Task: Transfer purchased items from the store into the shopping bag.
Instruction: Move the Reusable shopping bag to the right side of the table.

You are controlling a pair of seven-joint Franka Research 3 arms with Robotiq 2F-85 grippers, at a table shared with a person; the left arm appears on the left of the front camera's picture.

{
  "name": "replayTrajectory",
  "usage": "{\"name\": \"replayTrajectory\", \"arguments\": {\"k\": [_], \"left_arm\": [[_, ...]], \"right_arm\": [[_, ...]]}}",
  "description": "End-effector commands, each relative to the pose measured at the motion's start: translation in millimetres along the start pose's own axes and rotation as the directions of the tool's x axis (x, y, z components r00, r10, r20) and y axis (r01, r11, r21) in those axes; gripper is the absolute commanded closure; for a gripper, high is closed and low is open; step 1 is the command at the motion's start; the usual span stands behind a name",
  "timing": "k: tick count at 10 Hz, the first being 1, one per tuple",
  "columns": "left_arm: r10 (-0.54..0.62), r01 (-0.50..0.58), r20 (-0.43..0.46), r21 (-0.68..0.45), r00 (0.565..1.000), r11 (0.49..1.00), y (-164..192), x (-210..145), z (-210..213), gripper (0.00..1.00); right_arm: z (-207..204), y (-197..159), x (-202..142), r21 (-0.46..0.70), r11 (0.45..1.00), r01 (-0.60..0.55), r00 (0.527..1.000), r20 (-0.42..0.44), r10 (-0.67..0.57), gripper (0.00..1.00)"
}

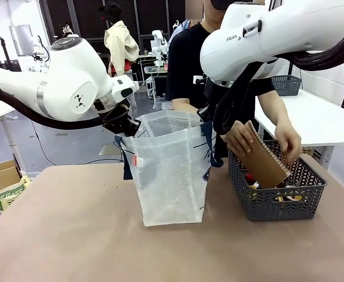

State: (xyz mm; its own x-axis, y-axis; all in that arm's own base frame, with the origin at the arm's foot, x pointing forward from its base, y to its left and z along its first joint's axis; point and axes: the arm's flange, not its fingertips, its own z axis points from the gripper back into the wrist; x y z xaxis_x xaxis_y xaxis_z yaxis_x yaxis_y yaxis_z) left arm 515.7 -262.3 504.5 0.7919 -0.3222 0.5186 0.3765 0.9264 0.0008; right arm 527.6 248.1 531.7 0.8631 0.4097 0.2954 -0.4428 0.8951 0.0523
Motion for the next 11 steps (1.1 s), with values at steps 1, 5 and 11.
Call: {"name": "replayTrajectory", "arguments": {"k": [1, 5, 11], "left_arm": [[-0.022, 0.022, 0.016, -0.02, 1.0, 1.0, 5, -2, -4, 1.0], [-0.045, 0.045, -0.006, -0.04, 0.999, 0.998, 8, -5, -6, 1.0], [-0.074, 0.072, -0.053, -0.038, 0.996, 0.997, 17, -6, -5, 1.0]], "right_arm": [[-12, -6, -5, -0.033, 0.998, -0.045, 0.999, 0.005, 0.045, 1.0], [-17, -9, -6, -0.043, 0.997, -0.067, 0.998, 0.004, 0.067, 1.0], [-17, -10, -4, -0.051, 0.993, -0.105, 0.994, -0.019, 0.104, 1.0]]}}
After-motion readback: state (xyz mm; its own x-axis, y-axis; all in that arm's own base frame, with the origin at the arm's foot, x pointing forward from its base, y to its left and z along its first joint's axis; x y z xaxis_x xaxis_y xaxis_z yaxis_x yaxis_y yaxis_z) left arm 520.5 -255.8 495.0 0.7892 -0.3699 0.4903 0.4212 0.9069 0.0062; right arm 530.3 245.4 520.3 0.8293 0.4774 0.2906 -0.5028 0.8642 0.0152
